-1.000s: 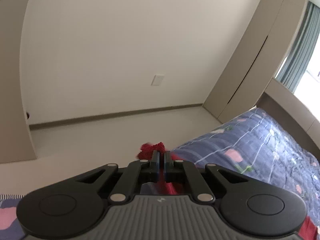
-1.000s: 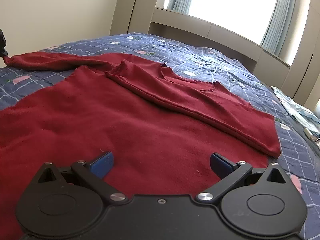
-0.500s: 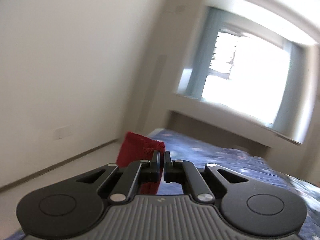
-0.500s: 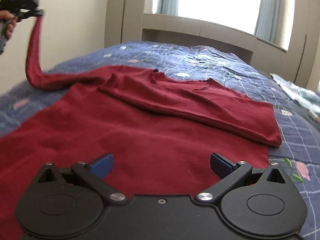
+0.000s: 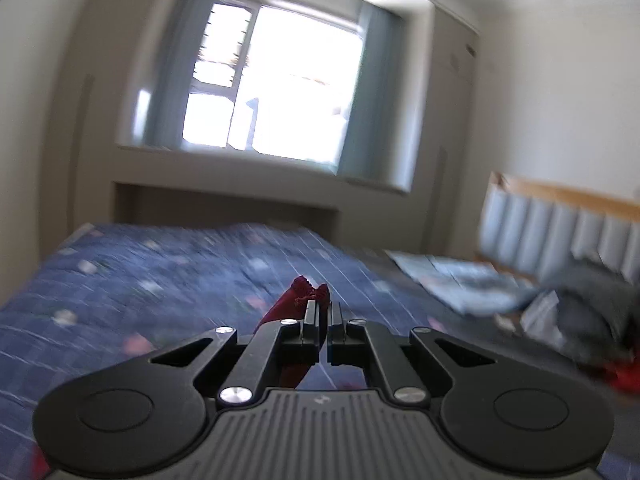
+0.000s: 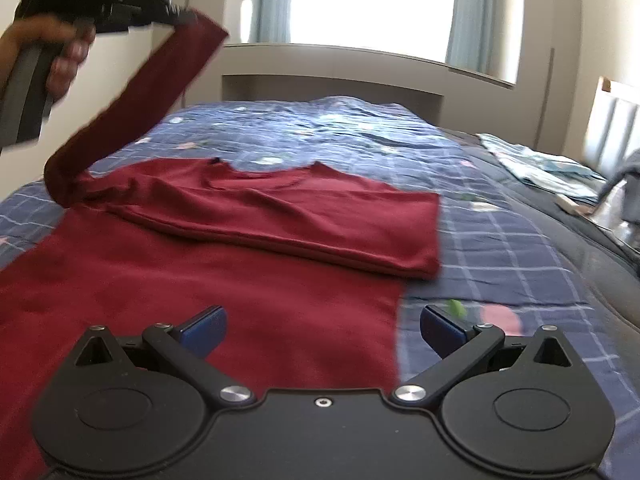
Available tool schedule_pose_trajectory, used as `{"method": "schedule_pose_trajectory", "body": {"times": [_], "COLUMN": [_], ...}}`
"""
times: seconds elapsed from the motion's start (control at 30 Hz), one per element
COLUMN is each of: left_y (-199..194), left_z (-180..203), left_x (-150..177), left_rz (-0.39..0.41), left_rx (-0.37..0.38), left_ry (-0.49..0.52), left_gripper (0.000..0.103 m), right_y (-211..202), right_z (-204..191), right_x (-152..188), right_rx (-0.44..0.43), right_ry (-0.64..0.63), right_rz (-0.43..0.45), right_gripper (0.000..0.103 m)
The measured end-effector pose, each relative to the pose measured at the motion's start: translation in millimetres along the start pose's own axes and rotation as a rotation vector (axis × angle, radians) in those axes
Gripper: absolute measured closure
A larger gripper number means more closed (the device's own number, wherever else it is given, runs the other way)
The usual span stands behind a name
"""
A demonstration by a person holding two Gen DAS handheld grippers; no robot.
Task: Fold small clothes
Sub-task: 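Carry the sleeve across the shirt body with the left gripper and release, then grasp the side edge of the shirt body with the right gripper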
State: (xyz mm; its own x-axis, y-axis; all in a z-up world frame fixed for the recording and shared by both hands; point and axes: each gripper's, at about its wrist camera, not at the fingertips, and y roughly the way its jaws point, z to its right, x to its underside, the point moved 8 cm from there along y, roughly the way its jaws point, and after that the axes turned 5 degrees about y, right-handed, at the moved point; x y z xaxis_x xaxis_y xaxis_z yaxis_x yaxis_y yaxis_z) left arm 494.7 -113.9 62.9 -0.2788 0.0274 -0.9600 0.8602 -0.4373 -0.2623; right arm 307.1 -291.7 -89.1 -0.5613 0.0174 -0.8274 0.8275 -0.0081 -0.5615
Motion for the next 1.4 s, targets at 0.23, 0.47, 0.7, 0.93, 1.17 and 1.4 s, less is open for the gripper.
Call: {"method": "schedule_pose_trajectory", "body": {"times": [0.23,0.47,0.7,0.93,1.17,1.4], "left_y": [11.3,18.5,-9.3,-49.4,-62.8,-29.2], "left_z": [58.2,65.2,39.5,-34.8,-166.0,-249.6], "left_x": [103.1,128.5,113.7,102.8,104.4,125.4], "left_rz": [-0.169,-0.307,-0.280,-0.270,-0.284,-0.359], "left_rx": [0.107,0.159,0.142,-0.050,-0.347,-0.330], "left_ry": [0.009,-0.012,-0.073,-0.053,-0.116,-0.391], "left_gripper": [0.101,0.097,0.034,0.007,0.003,0.005], "right_y": [-2.6,1.7,5.6,27.0,83.6,130.4], "right_z": [37.0,50.7,46.2,33.2,6.0,-21.0], "right_x": [17.4,28.9,17.9,-19.5,-66.3,-83.4], "right_rx": [0.077,0.088,0.065,-0.061,-0.258,-0.300], "right_ry": [0.039,0.096,0.080,0.110,0.190,0.231], "right_rz": [-0.029,-0.055,-0.030,0.029,0.018,-0.024], "right_gripper": [0.001,0.001,0.001,0.001,0.010,0.037]}}
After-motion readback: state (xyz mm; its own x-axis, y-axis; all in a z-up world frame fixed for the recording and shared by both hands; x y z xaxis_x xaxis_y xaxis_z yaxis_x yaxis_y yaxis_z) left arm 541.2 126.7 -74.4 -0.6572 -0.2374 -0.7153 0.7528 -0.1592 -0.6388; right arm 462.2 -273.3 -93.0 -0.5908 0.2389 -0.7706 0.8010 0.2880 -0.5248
